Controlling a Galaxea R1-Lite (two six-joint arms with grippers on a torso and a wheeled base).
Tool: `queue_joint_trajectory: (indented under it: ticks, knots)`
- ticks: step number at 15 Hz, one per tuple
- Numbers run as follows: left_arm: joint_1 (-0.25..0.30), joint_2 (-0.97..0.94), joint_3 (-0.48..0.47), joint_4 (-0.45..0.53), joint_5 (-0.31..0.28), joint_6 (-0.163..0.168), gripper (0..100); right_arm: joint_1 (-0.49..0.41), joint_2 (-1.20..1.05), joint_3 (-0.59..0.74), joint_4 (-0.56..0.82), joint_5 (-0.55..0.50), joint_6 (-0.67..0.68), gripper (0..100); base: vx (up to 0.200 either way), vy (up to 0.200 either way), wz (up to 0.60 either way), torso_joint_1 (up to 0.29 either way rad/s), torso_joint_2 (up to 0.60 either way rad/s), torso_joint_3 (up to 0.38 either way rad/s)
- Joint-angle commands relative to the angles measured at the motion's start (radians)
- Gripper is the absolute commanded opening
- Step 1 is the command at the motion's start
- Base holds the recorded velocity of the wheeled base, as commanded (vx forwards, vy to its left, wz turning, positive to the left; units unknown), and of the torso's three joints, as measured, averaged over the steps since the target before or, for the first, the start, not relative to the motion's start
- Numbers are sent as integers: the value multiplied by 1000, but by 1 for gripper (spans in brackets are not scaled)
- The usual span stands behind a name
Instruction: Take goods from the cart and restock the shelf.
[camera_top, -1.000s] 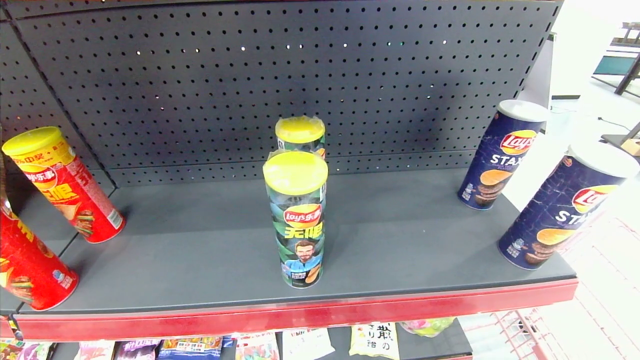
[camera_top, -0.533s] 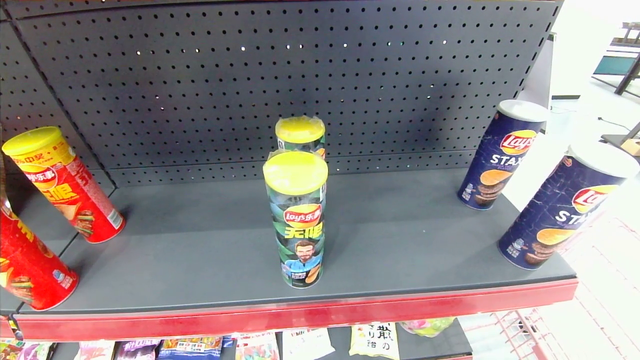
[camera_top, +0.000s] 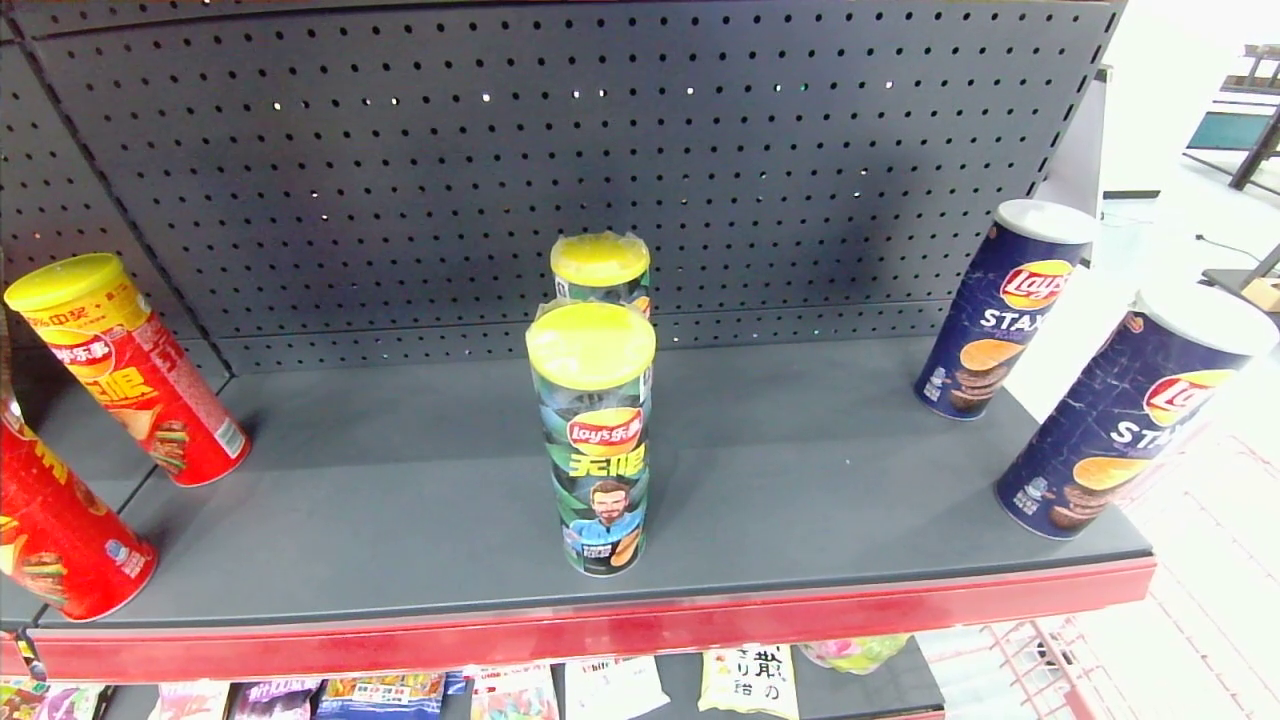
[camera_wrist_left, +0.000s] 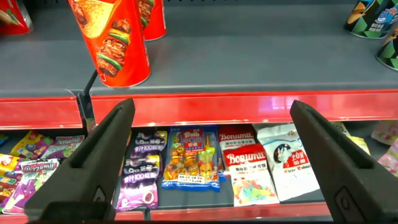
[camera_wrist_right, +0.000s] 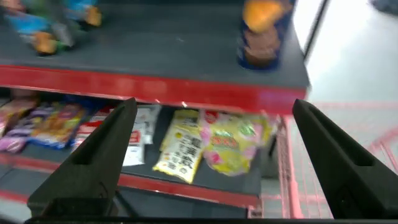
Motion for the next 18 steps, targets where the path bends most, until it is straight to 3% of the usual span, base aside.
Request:
queue_joint_trajectory:
  ticks: [1, 6, 11, 18]
  knots:
    - [0, 1, 0, 0, 0, 0, 100, 170, 413, -180, 77, 89, -70, 100, 0, 0, 0, 0, 0, 0]
    - [0, 1, 0, 0, 0, 0, 100, 413, 842, -282, 57, -19, 12, 100, 0, 0, 0, 0, 0, 0]
    - [0, 1, 0, 0, 0, 0, 100, 469, 1240, -413, -201, -80, 35, 100, 0, 0, 0, 0, 0, 0]
    - [0, 1, 0, 0, 0, 0, 100, 544, 1531, -606, -295, -147, 121, 100, 0, 0, 0, 0, 0, 0]
